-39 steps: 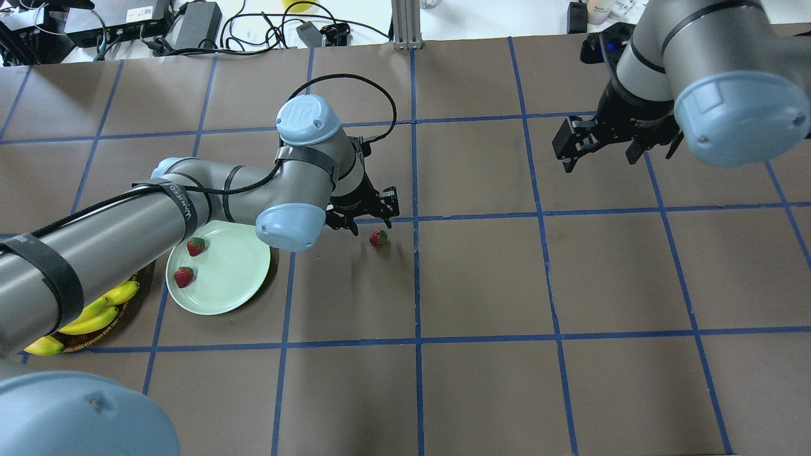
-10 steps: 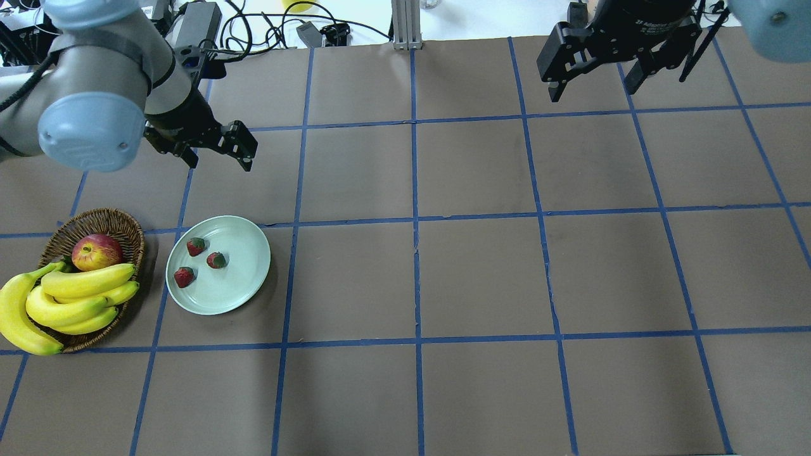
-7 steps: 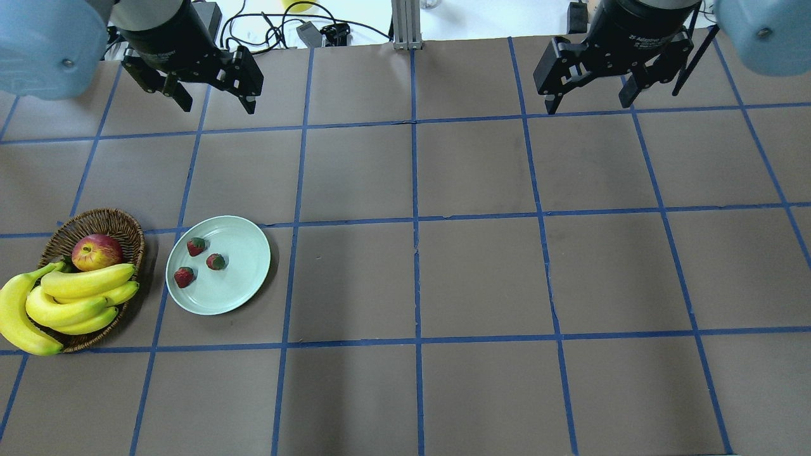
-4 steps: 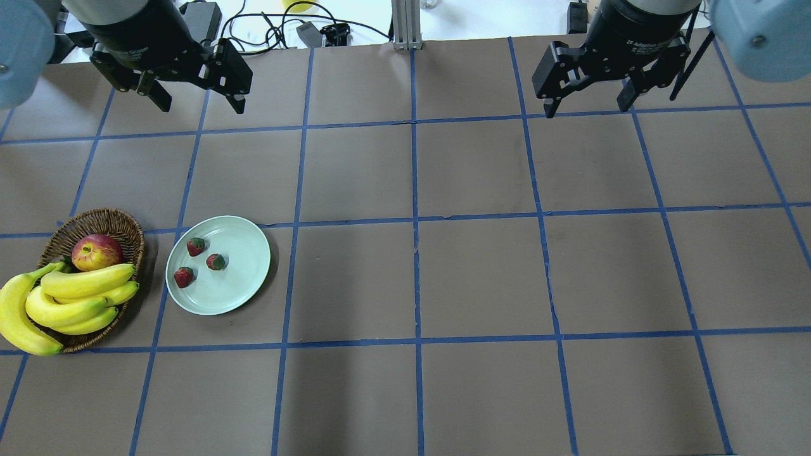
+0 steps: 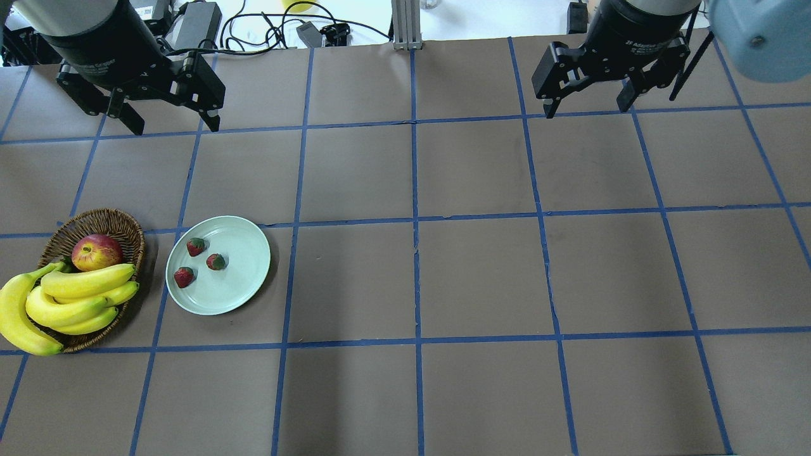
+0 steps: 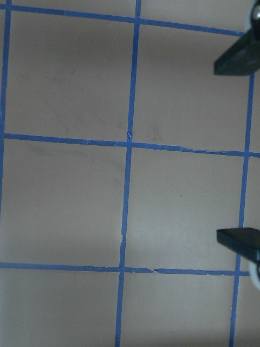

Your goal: Collect all strawberries into plate

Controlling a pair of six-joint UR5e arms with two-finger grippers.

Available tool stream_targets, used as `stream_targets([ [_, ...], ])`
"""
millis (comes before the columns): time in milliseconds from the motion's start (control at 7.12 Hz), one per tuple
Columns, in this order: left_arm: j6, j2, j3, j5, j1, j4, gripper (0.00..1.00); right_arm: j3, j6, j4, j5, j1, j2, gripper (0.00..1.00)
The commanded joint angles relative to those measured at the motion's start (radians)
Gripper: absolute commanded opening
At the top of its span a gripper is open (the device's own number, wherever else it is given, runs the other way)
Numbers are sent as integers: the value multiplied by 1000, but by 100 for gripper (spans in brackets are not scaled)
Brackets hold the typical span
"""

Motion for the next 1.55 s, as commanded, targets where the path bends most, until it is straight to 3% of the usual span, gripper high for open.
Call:
stream_targets([
  [0, -15, 6, 0, 3, 2, 1, 100, 0, 0, 0, 0, -1, 0, 100],
  [1405, -14, -16, 1, -8, -9, 22, 100, 0, 0, 0, 0, -1, 0, 100],
])
